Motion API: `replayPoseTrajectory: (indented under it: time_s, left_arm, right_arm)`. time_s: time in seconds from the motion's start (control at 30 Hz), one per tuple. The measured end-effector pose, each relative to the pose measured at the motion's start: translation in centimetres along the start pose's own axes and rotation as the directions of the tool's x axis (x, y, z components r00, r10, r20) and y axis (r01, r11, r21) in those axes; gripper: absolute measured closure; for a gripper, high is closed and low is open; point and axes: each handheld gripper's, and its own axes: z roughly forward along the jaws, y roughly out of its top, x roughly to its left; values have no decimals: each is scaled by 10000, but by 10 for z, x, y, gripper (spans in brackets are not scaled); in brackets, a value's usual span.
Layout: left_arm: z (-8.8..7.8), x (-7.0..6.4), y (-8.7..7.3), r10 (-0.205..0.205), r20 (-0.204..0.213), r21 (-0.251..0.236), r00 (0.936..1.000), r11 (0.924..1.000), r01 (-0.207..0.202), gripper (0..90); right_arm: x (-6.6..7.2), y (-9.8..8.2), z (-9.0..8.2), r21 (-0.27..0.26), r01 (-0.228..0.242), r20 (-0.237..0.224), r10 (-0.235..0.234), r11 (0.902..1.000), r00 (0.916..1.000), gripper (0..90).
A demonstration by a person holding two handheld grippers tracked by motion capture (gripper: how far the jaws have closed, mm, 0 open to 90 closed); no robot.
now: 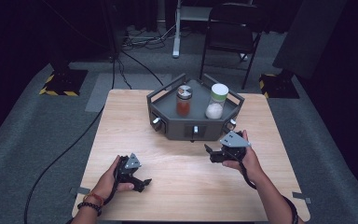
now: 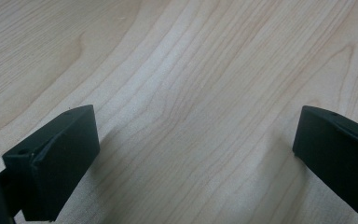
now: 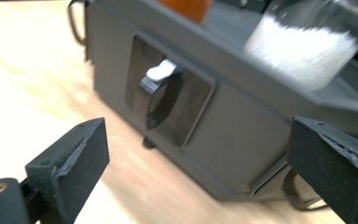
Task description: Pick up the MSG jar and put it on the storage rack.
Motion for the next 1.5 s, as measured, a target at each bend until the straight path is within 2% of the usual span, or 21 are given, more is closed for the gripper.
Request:
replayPoseTrajectory:
  time_s: [0.13,0.27,0.37,0.73,1.2,1.33,1.5]
  left_arm:
    - [0,0,0,-1,-1,-1,10000,10000,1,2]
    - [0,0,0,-8,-3,-7,10000,10000,8,2]
    - [0,0,0,-8,1,-3,10000,10000,8,2]
    - [0,0,0,-22,-4,-12,10000,10000,22,2]
    - [0,0,0,-22,-5,-11,10000,10000,22,2]
    - [0,0,0,-21,-6,-12,10000,10000,21,2]
    - [0,0,0,-25,-6,-14,10000,10000,25,2]
  right_arm:
    - [2,-7,-3,163,168,-144,-166,9997,9998,56]
    - [4,-14,-4,336,125,-162,-119,9994,9998,45]
    - [3,-17,-6,573,32,-363,-12,9983,9993,45]
    - [6,-29,-15,1195,515,-727,-430,9915,9964,44]
    - [-9,-49,-27,1878,474,-1236,-243,9811,9920,38]
    - [-12,-53,-30,2044,462,-1261,-205,9778,9918,38]
    - [-21,-61,-34,2179,177,-1426,139,9758,9897,38]
